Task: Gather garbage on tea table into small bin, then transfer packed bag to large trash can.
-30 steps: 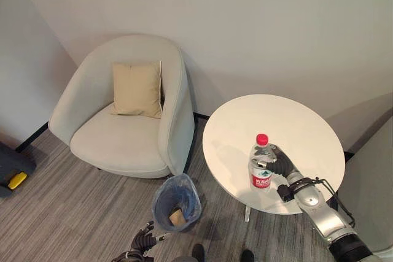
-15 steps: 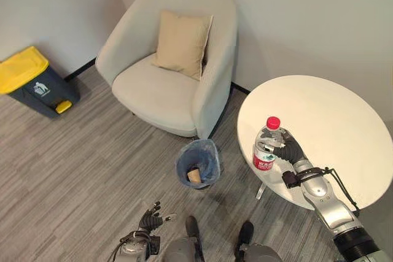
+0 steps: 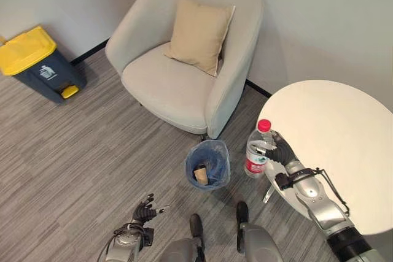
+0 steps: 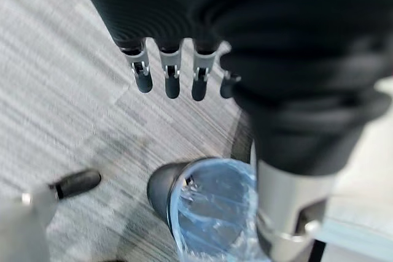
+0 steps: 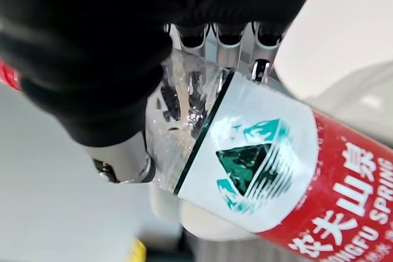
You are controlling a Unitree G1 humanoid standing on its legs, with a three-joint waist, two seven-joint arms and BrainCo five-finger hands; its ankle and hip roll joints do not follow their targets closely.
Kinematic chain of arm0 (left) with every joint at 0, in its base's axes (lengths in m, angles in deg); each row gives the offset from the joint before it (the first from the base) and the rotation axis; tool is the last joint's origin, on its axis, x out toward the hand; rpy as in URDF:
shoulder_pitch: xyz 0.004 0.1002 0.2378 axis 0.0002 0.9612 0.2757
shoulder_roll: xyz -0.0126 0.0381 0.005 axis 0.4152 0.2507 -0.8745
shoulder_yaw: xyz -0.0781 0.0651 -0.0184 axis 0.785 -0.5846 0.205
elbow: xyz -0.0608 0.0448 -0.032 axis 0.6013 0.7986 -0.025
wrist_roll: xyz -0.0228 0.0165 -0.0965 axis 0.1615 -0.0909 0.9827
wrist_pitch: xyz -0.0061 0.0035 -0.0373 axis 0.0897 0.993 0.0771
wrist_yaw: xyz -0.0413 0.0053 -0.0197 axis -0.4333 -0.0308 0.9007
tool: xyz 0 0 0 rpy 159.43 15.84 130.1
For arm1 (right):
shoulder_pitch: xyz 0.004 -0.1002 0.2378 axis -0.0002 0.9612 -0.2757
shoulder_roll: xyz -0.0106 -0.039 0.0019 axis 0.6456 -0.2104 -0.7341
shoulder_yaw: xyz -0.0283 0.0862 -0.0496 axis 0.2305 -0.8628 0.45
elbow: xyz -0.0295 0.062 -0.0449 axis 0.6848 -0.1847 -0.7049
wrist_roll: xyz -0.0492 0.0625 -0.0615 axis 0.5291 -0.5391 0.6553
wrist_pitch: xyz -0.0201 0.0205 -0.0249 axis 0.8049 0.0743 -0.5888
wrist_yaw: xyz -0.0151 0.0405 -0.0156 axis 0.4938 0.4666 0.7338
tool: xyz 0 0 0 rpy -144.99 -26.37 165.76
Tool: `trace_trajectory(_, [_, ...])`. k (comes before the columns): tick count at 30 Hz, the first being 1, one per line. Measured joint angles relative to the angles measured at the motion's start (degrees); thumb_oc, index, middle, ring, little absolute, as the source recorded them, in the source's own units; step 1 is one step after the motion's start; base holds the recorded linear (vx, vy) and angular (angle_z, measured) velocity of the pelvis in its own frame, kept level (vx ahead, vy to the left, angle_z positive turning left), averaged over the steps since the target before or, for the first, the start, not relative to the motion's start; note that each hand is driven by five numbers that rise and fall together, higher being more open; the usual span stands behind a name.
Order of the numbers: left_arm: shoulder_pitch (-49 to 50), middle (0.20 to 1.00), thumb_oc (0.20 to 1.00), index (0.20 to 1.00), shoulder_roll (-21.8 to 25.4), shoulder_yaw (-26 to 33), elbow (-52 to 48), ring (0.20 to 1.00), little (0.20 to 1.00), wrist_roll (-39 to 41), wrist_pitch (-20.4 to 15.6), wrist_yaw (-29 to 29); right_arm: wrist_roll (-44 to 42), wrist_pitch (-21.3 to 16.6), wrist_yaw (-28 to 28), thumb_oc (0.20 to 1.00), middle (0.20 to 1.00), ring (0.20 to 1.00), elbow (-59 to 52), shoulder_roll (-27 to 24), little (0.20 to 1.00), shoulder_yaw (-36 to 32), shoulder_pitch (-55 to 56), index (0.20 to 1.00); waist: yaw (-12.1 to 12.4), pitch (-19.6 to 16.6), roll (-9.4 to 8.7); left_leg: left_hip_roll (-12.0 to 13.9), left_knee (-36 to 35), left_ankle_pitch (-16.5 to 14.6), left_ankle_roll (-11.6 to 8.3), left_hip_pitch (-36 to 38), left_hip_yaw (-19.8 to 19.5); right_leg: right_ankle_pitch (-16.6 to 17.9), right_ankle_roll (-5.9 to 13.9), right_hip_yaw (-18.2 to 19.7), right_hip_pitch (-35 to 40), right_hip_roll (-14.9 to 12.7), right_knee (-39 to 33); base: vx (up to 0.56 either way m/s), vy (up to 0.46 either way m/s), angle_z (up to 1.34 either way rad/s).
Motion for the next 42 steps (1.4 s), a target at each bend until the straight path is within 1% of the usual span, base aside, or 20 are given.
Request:
trace_trajectory(3, [0.5,1.0,1.0,1.0,-0.1,0.0,0.0,1.0,1.0,0.0,0.0,0.2,1.5,0.0,-0.6,0.2,0.2,0.2,0.0,-2.4,0.2,0.7,-1.6,0.2,0.6,0.5,0.98,1.7,1.2,0.1,-2.31,-2.6,-1.7,1.2,-1.4,-2.0,0.0,1.7,-2.7,-0.06,-0.101,0.26])
trace_trajectory(5, [0.0,1.0,1.0,1.0,-0.1,-0.1,0.1,1.0,1.0,-0.2,-0.2,0.1,1.9,0.0,-0.5,0.2,0.2,0.2,1.1,-3.1,0.2,3.5,-6.1,0.2,1.0,1.0,1.62,2.1,4.2,-0.1,-2.98,-7.0,-2.7,1.5,-1.61,-2.9,-2.6,2.1,-2.4,-0.2,-0.107,0.27])
trace_trajectory(7, [-4.4,1.0,1.0,1.0,-0.1,-1.2,-0.1,1.0,1.0,-0.1,-0.5,-0.4,2.5,-0.1,-0.2,0.2,0.2,0.2,3.8,-2.8,0.2,6.9,-15.1,0.2,2.3,5.0,2.97,2.4,8.3,0.4,-3.75,-14.2,-5.3,0.7,-3.27,-5.0,-9.2,1.9,2.9,-0.2,-0.084,0.49])
trace_trajectory(9, [-7.8,1.0,1.0,1.0,0.4,-2.7,-0.4,1.0,1.0,0.1,-0.8,-1.2,2.6,0.0,0.3,0.2,0.2,0.2,6.8,-1.6,0.2,7.7,-21.5,0.2,3.3,8.4,2.95,2.2,10.8,0.2,-4.53,-18.8,-6.1,-1.6,-4.82,-5.7,-15.5,0.7,9.5,-0.1,-0.034,0.31])
trace_trajectory(10, [-9.0,1.0,1.0,1.0,0.4,-2.7,-0.4,1.0,1.0,0.2,-0.8,-1.4,2.6,0.0,0.7,0.2,0.2,0.2,7.2,-1.0,0.2,7.7,-23.0,0.2,3.8,10.0,2.92,2.1,10.8,0.3,-4.94,-19.7,-6.1,-2.2,-4.82,-5.9,-17.0,0.2,11.6,-0.08,-0.022,0.32])
trace_trajectory(13, [-11.8,1.0,1.0,1.0,1.0,-2.8,-0.3,1.0,1.0,0.2,-0.7,-1.9,2.6,-0.1,2.1,0.2,0.2,0.2,7.7,1.2,0.2,9.5,-27.0,0.2,4.7,13.7,2.36,1.2,13.1,0.1,-4.63,-23.7,-7.6,-5.1,-6.18,-6.9,-22.0,-1.7,17.7,-0.11,-0.007,0.31])
trace_trajectory(14, [-11.8,1.0,1.0,1.0,1.4,-3.2,-0.5,1.0,1.0,0.4,-1.0,-2.5,2.6,0.0,3.0,0.2,0.2,0.2,8.2,2.0,0.2,10.0,-27.6,0.2,5.1,13.9,1.97,1.0,14.4,0.0,-4.57,-26.1,-7.7,-5.5,-5.69,-6.9,-24.1,-2.2,19.6,-0.03,-0.016,0.23])
trace_trajectory(15, [-12.5,1.0,1.0,1.0,2.2,-4.0,-0.6,1.0,1.0,0.5,-1.3,-3.1,2.6,0.0,4.1,0.2,0.2,0.2,8.9,2.4,0.2,10.9,-29.4,0.2,4.7,14.2,1.58,0.6,16.9,-0.8,-4.47,-29.1,-8.0,-6.8,-6.19,-6.9,-27.3,-3.1,22.1,-0.03,-0.005,0.23])
trace_trajectory(20, [-18.2,1.0,1.0,1.0,4.1,-5.0,-0.5,1.0,1.0,3.0,-1.4,-4.9,3.2,1.0,9.0,0.2,0.2,0.2,14.5,3.1,0.2,11.6,-36.9,0.2,4.6,16.6,0.81,-0.4,26.6,-2.5,-4.18,-42.1,-9.3,-8.4,-6.15,-6.7,-38.8,-5.2,31.1,-0.06,0.004,0.21])
trace_trajectory(22, [-19.9,1.0,1.0,1.0,4.1,-4.8,-0.4,1.0,1.0,3.3,-1.4,-5.5,3.7,1.6,10.4,0.2,0.2,0.2,14.8,2.9,0.2,11.2,-38.2,0.2,4.5,17.2,0.75,-0.6,29.0,-3.8,-3.88,-44.6,-9.7,-9.5,-6.93,-6.8,-40.9,-5.6,32.5,-0.06,0.001,0.09])
trace_trajectory(24, [-19.9,1.0,1.0,1.0,4.6,-5.7,-0.6,1.0,1.0,5.0,-1.8,-6.1,3.7,1.8,11.7,0.2,0.2,0.2,16.1,3.3,0.2,12.1,-38.8,0.2,4.5,16.9,0.32,-0.7,31.1,-4.1,-3.95,-46.5,-9.7,-9.5,-6.68,-6.5,-42.2,-5.8,34.4,-0.02,-0.016,0.03])
trace_trajectory(25, [-20.5,1.0,1.0,1.0,5.3,-6.2,-1.5,1.0,1.0,5.2,-2.0,-6.2,3.7,1.9,12.4,0.2,0.2,0.2,17.8,3.4,0.2,12.2,-41.1,0.2,4.4,16.9,0.23,-0.9,32.7,-5.5,-3.93,-48.3,-9.7,-11.0,-7.05,-6.4,-44.1,-6.2,35.9,0.0,-0.011,0.1])
trace_trajectory(27, [-22.1,1.0,1.0,1.0,6.2,-5.8,-2.7,1.0,1.0,5.3,-2.9,-6.5,3.7,2.1,14.3,0.2,0.2,0.2,20.4,3.7,0.2,11.7,-46.1,0.2,4.5,17.0,0.22,-1.2,35.5,-5.1,-3.98,-53.3,-10.3,-10.8,-7.04,-6.6,-48.8,-6.7,38.7,0.0,-0.018,0.17])
trace_trajectory(32, [-25.4,1.0,1.0,1.0,7.1,-8.5,-3.1,1.0,1.0,7.0,-3.2,-6.9,3.6,2.3,16.0,0.2,0.2,0.2,29.9,4.2,0.2,11.9,-54.7,0.2,5.2,17.1,0.22,-2.6,42.6,-6.6,-4.36,-62.4,-11.6,-13.1,-8.65,-6.7,-57.4,-9.0,46.7,0.04,0.0,0.22])
trace_trajectory(34, [-25.5,1.0,1.0,1.0,7.7,-9.9,-4.4,1.0,1.0,7.0,-3.3,-6.9,3.1,2.5,16.0,0.2,0.2,0.2,34.1,4.3,0.2,12.8,-57.2,0.2,5.5,17.0,0.18,-3.2,45.1,-7.9,-3.92,-65.8,-11.9,-15.1,-9.38,-6.7,-60.7,-10.0,49.3,0.05,0.002,0.18])
trace_trajectory(37, [-25.5,1.0,1.0,1.0,8.3,-10.4,-5.7,1.0,1.0,7.6,-3.4,-7.0,2.0,3.6,16.0,0.2,0.2,0.2,37.2,4.3,0.2,14.1,-58.6,0.2,6.1,17.1,0.29,-3.8,48.0,-8.3,-3.8,-69.4,-12.1,-15.9,-9.86,-6.4,-64.3,-10.9,52.4,0.07,0.031,0.11])
trace_trajectory(38, [-25.5,1.0,1.0,1.0,8.5,-10.8,-6.6,1.0,1.0,7.7,-3.4,-7.0,1.3,3.7,16.1,0.413,0.413,0.413,38.1,4.5,0.413,14.1,-58.8,0.413,6.5,17.1,0.34,-3.9,48.7,-8.6,-3.76,-70.1,-12.0,-16.2,-9.6,-6.3,-64.9,-11.0,53.0,0.06,0.016,0.02])
trace_trajectory(39, [-25.6,1.0,1.0,1.0,8.7,-10.9,-7.1,1.0,1.0,8.0,-3.6,-7.0,1.2,3.7,16.1,0.947,0.947,0.947,39.3,4.5,0.947,14.3,-59.7,0.947,6.6,17.0,0.38,-4.0,48.7,-8.9,-4.05,-70.8,-11.9,-16.5,-9.14,-6.1,-65.8,-11.2,53.2,0.03,0.018,0.01])
trace_trajectory(40, [-25.8,1.0,1.0,1.0,9.0,-10.8,-8.1,1.0,1.0,8.1,-3.6,-7.1,1.1,3.8,16.1,1.0,1.0,1.0,40.5,4.3,1.0,14.5,-60.9,1.0,6.8,17.0,0.51,-4.0,48.7,-8.8,-4.04,-71.6,-11.9,-16.4,-9.07,-6.0,-66.6,-11.2,53.2,0.0,0.0,0.0])
trace_trajectory(42, [-25.8,1.0,1.0,1.0,9.1,-11.0,-8.8,1.0,1.0,8.2,-3.6,-7.1,0.6,3.9,16.2,1.0,1.0,1.0,41.2,4.0,1.0,14.5,-61.7,1.0,7.1,17.0,0.51,-4.0,48.6,-8.8,-3.97,-72.1,-11.8,-16.2,-9.18,-6.0,-67.1,-11.2,53.1,0.0,0.0,0.0])
